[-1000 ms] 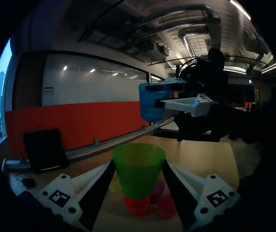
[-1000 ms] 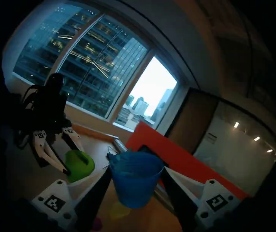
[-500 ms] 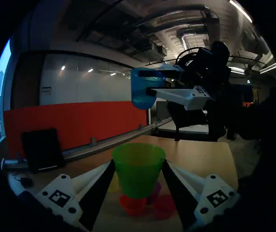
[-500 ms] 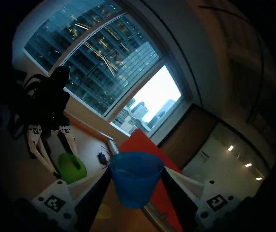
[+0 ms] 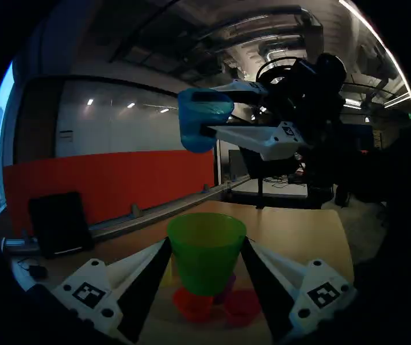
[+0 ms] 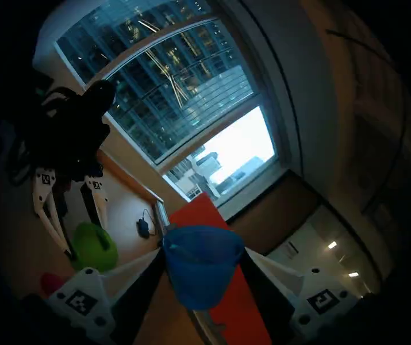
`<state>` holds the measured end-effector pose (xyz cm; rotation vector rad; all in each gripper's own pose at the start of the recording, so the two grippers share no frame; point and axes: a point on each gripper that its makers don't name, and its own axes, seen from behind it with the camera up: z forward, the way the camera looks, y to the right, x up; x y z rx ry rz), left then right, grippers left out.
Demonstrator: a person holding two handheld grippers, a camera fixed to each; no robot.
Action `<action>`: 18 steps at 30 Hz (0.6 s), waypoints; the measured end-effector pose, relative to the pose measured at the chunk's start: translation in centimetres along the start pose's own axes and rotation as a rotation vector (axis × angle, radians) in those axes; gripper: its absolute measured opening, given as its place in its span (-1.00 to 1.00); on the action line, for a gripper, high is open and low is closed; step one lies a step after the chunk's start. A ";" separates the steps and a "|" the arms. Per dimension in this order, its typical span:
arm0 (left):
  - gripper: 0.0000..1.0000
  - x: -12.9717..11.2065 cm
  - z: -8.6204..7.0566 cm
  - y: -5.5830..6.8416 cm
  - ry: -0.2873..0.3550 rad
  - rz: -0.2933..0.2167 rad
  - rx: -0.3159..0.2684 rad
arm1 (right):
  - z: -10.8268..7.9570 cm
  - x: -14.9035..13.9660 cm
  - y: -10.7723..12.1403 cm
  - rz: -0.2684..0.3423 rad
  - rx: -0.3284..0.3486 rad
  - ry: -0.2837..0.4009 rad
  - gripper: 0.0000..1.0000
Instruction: Pour water
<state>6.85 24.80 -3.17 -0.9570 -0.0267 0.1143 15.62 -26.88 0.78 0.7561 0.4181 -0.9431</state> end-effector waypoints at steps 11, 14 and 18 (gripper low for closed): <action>0.72 0.1 0.5 0.6 -0.002 0.003 -0.019 | 1.1 0.5 0.9 -0.126 -0.010 -0.009 0.81; 0.72 0.1 0.6 0.6 -0.006 0.007 -0.023 | 1.3 0.8 1.1 -0.154 -0.016 -0.009 0.81; 0.72 0.1 0.7 0.8 -0.009 0.011 -0.027 | 1.6 1.0 1.0 -0.185 -0.016 -0.008 0.81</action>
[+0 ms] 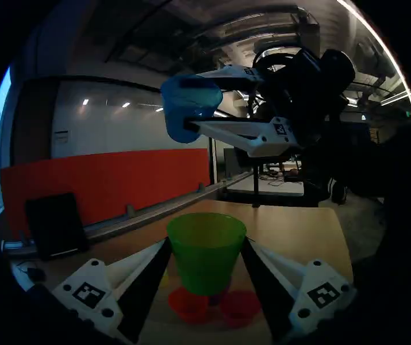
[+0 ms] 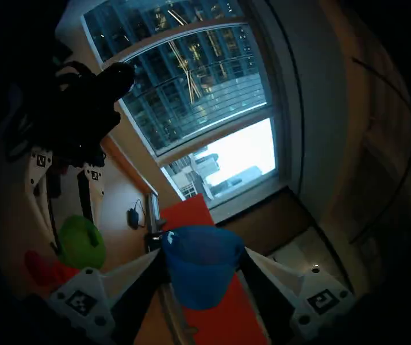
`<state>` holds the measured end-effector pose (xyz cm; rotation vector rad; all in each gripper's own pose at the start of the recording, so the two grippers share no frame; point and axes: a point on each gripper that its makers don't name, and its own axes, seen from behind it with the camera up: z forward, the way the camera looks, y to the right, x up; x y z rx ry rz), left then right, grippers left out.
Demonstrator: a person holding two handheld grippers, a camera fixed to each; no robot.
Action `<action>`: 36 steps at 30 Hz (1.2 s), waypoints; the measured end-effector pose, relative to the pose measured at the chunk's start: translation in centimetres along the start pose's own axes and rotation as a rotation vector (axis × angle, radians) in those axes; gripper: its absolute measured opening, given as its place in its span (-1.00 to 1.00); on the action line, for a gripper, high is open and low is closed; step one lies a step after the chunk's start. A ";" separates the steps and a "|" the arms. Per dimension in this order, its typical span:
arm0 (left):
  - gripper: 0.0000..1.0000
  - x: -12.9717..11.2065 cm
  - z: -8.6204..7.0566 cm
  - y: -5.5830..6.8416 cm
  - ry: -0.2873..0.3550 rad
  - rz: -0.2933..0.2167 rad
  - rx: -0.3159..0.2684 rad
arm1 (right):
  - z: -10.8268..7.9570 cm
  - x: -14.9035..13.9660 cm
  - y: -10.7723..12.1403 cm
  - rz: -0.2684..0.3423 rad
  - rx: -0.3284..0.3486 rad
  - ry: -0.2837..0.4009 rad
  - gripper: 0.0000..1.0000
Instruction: Pour water
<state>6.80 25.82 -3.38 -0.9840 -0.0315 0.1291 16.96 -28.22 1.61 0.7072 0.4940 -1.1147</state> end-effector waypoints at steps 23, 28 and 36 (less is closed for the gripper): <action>0.72 -0.3 0.2 -0.1 -0.003 -0.003 -0.008 | 0.7 0.6 0.8 -0.105 -0.023 0.003 0.81; 0.72 -0.2 0.2 -0.1 0.000 -0.004 -0.007 | 0.8 0.7 1.0 -0.130 -0.025 0.004 0.81; 0.72 -0.3 0.1 -0.3 0.002 -0.006 -0.006 | 1.1 1.0 1.2 -0.169 -0.027 0.007 0.81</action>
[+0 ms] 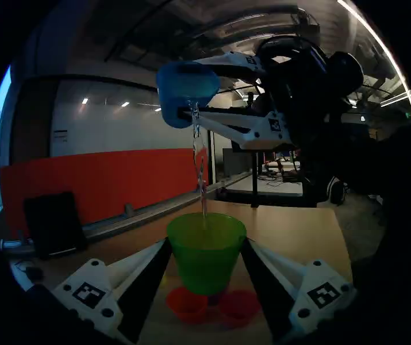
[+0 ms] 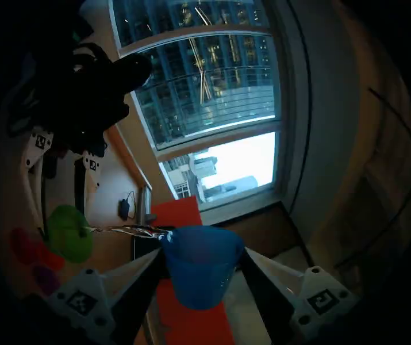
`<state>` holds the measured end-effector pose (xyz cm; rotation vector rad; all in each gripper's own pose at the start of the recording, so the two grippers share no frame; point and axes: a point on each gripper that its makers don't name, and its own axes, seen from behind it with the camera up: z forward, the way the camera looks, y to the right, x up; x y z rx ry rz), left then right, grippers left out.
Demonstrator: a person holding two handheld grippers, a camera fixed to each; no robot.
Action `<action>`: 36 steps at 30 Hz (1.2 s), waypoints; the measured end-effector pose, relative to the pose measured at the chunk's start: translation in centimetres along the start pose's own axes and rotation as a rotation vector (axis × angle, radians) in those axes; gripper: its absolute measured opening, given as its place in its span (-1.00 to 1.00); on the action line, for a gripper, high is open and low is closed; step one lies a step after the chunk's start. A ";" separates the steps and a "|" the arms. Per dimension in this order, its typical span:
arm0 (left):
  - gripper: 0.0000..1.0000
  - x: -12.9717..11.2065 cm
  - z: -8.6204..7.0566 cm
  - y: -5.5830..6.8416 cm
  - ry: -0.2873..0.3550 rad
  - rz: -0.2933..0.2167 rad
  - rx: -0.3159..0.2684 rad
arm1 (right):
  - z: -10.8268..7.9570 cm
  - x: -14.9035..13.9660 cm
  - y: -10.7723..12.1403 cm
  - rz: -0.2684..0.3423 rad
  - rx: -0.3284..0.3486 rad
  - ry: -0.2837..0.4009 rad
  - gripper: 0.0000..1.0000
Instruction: Pour water
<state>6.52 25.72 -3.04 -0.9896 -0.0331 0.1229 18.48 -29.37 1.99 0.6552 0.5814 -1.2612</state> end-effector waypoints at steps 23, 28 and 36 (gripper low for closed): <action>0.71 -0.2 -0.1 -0.3 0.005 -0.010 0.002 | 0.9 0.1 0.5 -0.127 0.000 -0.013 0.81; 0.71 -0.2 0.0 -0.3 0.006 -0.011 0.002 | 1.0 0.2 0.7 -0.156 -0.004 -0.014 0.81; 0.71 -0.4 -0.1 -0.3 0.004 -0.010 0.005 | 1.0 0.2 1.1 -0.191 -0.009 -0.012 0.81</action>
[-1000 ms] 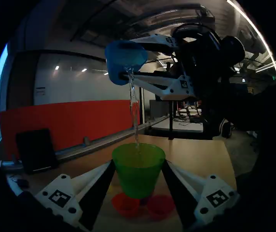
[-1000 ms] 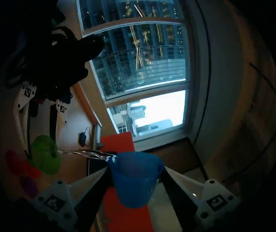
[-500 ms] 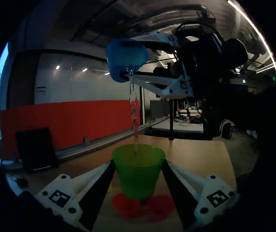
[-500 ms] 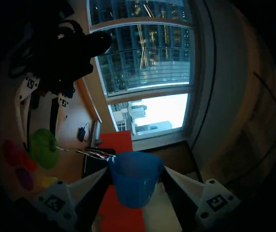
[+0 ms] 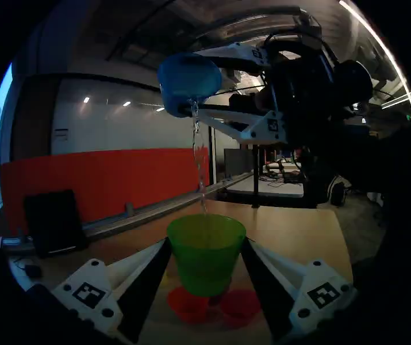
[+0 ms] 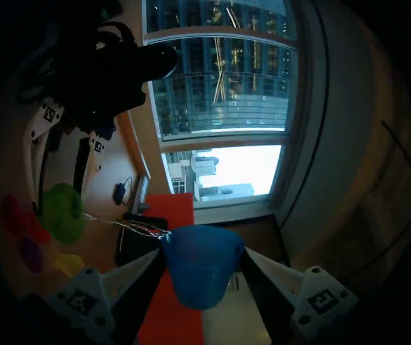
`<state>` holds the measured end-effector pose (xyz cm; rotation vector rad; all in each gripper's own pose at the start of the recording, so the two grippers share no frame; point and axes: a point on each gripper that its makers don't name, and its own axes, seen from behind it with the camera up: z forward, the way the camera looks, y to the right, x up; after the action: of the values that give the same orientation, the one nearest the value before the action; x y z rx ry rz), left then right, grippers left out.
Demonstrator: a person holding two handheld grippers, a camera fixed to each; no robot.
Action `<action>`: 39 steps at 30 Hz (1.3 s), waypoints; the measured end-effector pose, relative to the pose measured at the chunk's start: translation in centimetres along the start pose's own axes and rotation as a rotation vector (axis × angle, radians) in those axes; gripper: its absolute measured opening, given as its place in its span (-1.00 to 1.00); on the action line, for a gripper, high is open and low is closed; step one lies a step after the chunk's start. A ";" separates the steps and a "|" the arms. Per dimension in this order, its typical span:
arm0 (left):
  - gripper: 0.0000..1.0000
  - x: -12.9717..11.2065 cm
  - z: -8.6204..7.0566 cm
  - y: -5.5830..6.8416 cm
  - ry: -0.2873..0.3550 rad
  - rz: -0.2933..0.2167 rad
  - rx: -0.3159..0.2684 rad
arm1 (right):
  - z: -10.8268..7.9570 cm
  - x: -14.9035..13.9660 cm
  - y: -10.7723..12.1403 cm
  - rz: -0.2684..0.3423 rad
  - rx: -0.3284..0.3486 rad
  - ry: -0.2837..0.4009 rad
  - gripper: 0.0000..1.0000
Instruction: Pour water
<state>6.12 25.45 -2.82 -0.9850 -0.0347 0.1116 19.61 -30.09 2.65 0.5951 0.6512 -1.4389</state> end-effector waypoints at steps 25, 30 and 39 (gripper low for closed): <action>0.71 -0.1 0.2 -0.3 0.002 -0.006 0.007 | 0.5 0.7 0.7 -0.166 -0.012 -0.007 0.81; 0.71 0.1 0.2 -0.3 0.006 -0.006 0.007 | 0.6 1.0 1.0 -0.209 -0.018 -0.006 0.81; 0.71 0.3 0.2 -0.6 0.012 -0.007 0.014 | 0.5 1.8 1.0 -0.269 -0.031 0.004 0.81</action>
<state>6.45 25.34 -2.26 -0.9714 -0.0264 0.0996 20.63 -31.67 1.70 0.4998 0.7773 -1.6745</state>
